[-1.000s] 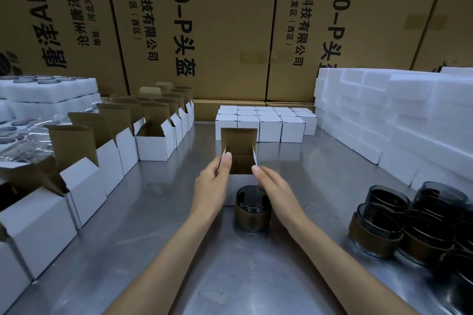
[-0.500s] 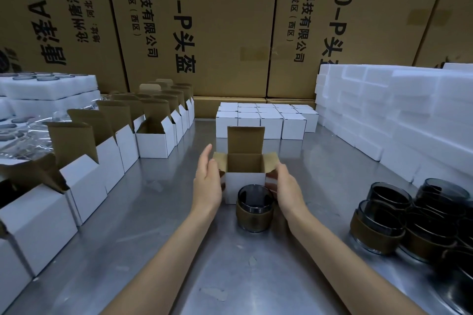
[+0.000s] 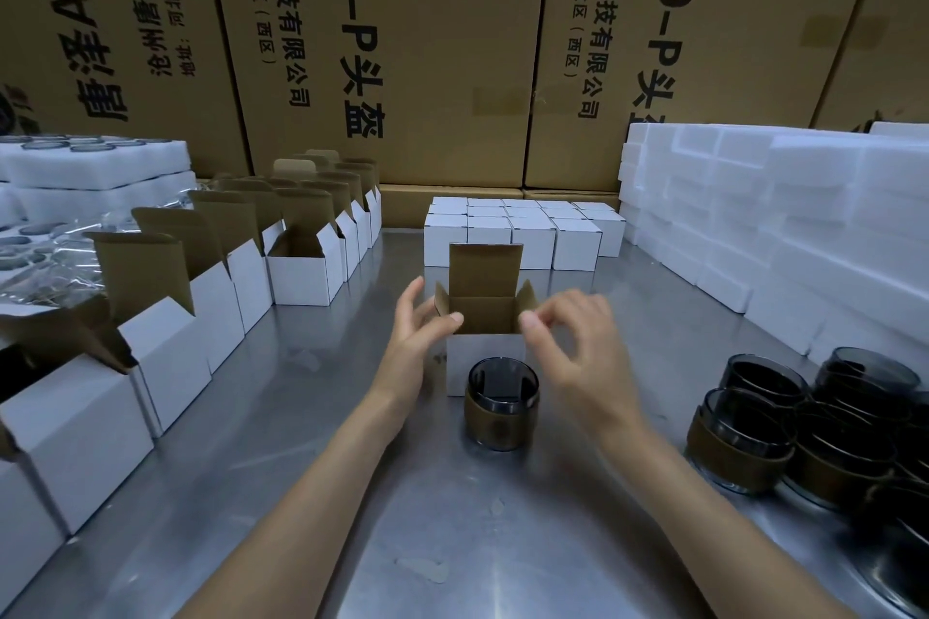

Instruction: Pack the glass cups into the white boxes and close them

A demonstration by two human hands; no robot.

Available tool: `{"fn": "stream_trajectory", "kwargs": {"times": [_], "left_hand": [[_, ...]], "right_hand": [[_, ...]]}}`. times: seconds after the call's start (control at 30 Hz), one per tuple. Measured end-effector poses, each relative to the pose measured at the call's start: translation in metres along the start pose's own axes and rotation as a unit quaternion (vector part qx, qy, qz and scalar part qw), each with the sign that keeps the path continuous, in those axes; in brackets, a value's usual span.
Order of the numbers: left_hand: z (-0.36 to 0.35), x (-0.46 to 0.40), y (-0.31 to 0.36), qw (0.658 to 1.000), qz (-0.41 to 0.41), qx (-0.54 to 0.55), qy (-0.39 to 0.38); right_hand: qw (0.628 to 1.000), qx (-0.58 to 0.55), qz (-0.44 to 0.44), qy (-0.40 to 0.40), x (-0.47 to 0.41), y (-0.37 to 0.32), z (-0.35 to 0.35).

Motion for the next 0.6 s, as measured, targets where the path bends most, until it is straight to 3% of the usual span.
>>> {"fn": "stream_trajectory", "kwargs": {"times": [0.1,0.2,0.27,0.33,0.43,0.6], "left_hand": [[-0.003,-0.001,-0.005,1.0,0.006,0.013,-0.028],[-0.002,-0.001,-0.003,0.998,-0.018,-0.049,-0.023],[0.001,-0.001,-0.001,0.995,-0.033,-0.09,-0.012],[0.003,-0.002,0.002,0.995,-0.034,-0.097,-0.006],[0.001,-0.001,0.002,0.995,-0.035,-0.094,-0.005],[-0.002,0.0,0.004,0.996,-0.037,-0.073,-0.018]], "right_hand": [[0.973,0.133,0.136,-0.134,0.005,-0.023,-0.014],[0.934,0.206,0.161,-0.245,0.014,-0.025,-0.036],[0.934,0.189,0.152,-0.262,0.016,-0.024,-0.04],[0.956,0.144,0.125,-0.224,0.013,-0.026,-0.033],[0.984,0.105,0.111,-0.093,0.006,-0.031,-0.017],[0.982,0.12,0.131,0.058,0.004,-0.036,0.002]]}}
Point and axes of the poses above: each hand's wrist, its own x-axis away from the middle knuckle, its own z-axis out of the back of the hand, y = z × x, the point moved 6 cm from there along -x, towards the middle knuckle, and after that the axes turned 4 degrees about z, right-handed, at the moved point
